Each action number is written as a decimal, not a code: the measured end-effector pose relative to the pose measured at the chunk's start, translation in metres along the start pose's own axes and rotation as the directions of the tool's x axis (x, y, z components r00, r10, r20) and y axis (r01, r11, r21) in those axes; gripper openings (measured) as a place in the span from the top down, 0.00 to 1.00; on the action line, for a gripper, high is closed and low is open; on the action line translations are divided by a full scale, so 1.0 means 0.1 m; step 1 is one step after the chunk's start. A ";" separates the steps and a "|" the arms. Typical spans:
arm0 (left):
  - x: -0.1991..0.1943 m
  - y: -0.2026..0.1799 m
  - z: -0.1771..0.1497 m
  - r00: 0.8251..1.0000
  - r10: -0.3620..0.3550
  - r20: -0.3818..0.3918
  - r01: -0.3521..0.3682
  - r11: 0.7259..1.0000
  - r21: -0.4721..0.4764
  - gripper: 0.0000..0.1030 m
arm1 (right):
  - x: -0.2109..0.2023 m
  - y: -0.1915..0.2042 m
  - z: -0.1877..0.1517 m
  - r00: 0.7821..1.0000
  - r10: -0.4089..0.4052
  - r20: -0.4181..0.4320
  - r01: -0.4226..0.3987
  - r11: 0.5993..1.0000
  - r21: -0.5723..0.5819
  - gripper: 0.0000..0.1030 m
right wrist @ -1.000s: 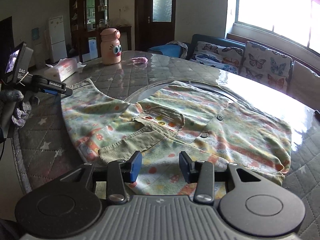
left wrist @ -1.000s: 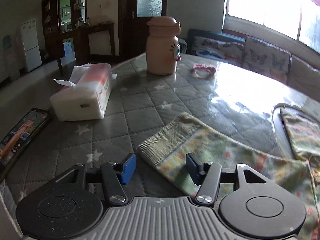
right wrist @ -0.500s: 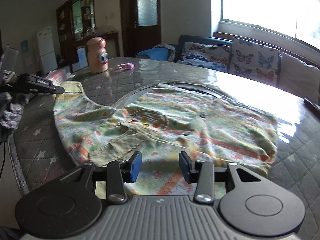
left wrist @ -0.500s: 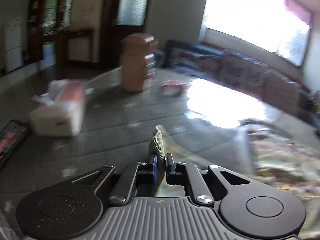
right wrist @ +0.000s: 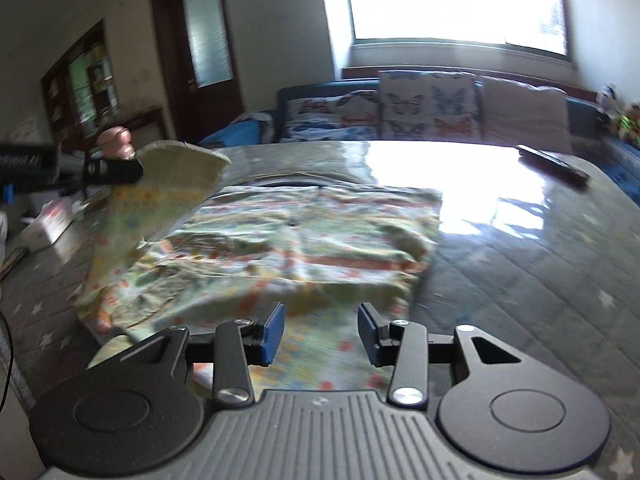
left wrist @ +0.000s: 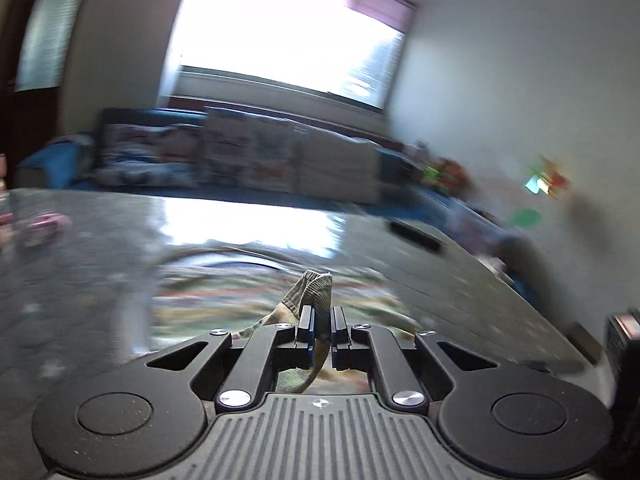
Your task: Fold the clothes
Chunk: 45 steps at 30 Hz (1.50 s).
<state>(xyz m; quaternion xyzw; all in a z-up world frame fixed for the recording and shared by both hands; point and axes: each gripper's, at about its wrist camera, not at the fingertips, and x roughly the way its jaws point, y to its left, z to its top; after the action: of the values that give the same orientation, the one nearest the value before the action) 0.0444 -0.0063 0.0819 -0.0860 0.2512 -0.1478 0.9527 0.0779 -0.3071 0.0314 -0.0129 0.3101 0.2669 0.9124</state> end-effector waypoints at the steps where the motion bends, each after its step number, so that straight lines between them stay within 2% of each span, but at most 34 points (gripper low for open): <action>1: 0.08 -0.10 -0.03 0.999 -0.025 -0.020 0.025 0.999 0.021 0.92 | -0.01 -0.03 -0.01 1.000 -0.006 0.001 0.006 1.000 0.010 0.60; 4: 0.27 -0.29 -0.15 0.994 -0.064 -0.086 0.071 0.995 0.075 0.92 | -0.06 -0.16 -0.05 1.000 -0.030 0.005 0.030 0.998 0.054 0.60; 8: 0.35 -0.39 -0.32 0.984 -0.093 -0.154 0.114 0.985 0.130 0.87 | -0.08 -0.25 -0.07 1.000 -0.028 0.010 0.027 0.995 0.097 0.60; 10: 0.31 -0.37 -0.36 0.983 -0.091 -0.162 0.115 0.982 0.147 0.68 | -0.06 -0.27 -0.06 1.000 -0.010 0.005 0.010 0.993 0.118 0.60; 12: 0.26 -0.33 -0.38 0.984 -0.090 -0.152 0.114 0.982 0.153 0.59 | -0.01 -0.27 -0.05 1.000 0.018 -0.004 -0.017 0.990 0.138 0.60; 13: 0.22 -0.28 -0.37 0.986 -0.085 -0.145 0.107 0.982 0.154 0.59 | 0.02 -0.26 -0.04 0.999 0.031 -0.008 -0.029 0.989 0.143 0.60; 15: 0.17 -0.17 -0.38 0.989 -0.055 -0.135 0.076 0.986 0.151 0.57 | 0.09 -0.24 -0.03 0.999 0.048 -0.019 -0.045 0.988 0.146 0.60; 19: 0.08 0.19 -0.39 0.990 0.068 -0.127 -0.054 0.992 0.116 0.55 | 0.30 -0.12 0.00 0.996 0.074 -0.054 -0.066 0.988 0.140 0.62; 24: -0.05 0.71 -0.49 0.964 0.222 -0.148 -0.218 0.975 0.044 0.53 | 0.46 0.01 0.00 0.993 0.074 -0.089 -0.064 0.992 0.112 0.68; 26: -0.10 0.88 -0.54 0.951 0.265 -0.161 -0.265 0.964 0.022 0.53 | 0.49 0.05 0.00 0.993 0.073 -0.093 -0.064 0.993 0.096 0.81; 27: -0.13 0.95 -0.56 0.946 0.278 -0.166 -0.279 0.960 0.012 0.53 | 0.49 0.07 0.01 0.993 0.070 -0.095 -0.062 0.994 0.090 0.85; 28: -0.15 1.00 -0.58 0.944 0.283 -0.171 -0.287 0.958 0.004 0.53 | 0.49 0.09 0.02 0.993 0.068 -0.096 -0.060 0.995 0.085 0.91; 33: -0.11 1.03 -0.63 0.941 0.283 -0.184 -0.285 0.958 0.014 0.55 | 0.38 0.16 0.11 0.997 0.045 -0.061 -0.042 0.998 0.055 0.93; 35: -0.08 1.01 -0.65 0.940 0.286 -0.187 -0.286 0.958 0.030 0.55 | 0.27 0.18 0.19 0.999 0.025 -0.030 -0.024 0.999 0.035 0.93; 39: -0.05 1.02 -0.65 0.935 0.301 -0.190 -0.298 0.954 0.042 0.55 | 0.34 0.15 0.15 0.997 -0.003 -0.072 0.005 0.999 0.036 0.93; 42: -0.05 1.02 -0.62 0.930 0.317 -0.186 -0.312 0.949 0.054 0.55 | 0.43 0.15 0.07 0.994 -0.035 -0.099 0.038 0.999 0.020 0.88; 45: -0.07 0.96 -0.52 0.930 0.332 -0.157 -0.323 0.943 0.082 0.55 | 0.35 0.14 0.12 0.997 -0.052 -0.053 0.052 0.999 0.003 0.86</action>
<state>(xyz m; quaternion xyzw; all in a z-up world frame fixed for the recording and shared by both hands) 0.0357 0.0821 0.0177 -0.0038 0.3376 -0.0003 0.9413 0.1011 -0.2764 0.0233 -0.0262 0.3342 0.2418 0.9106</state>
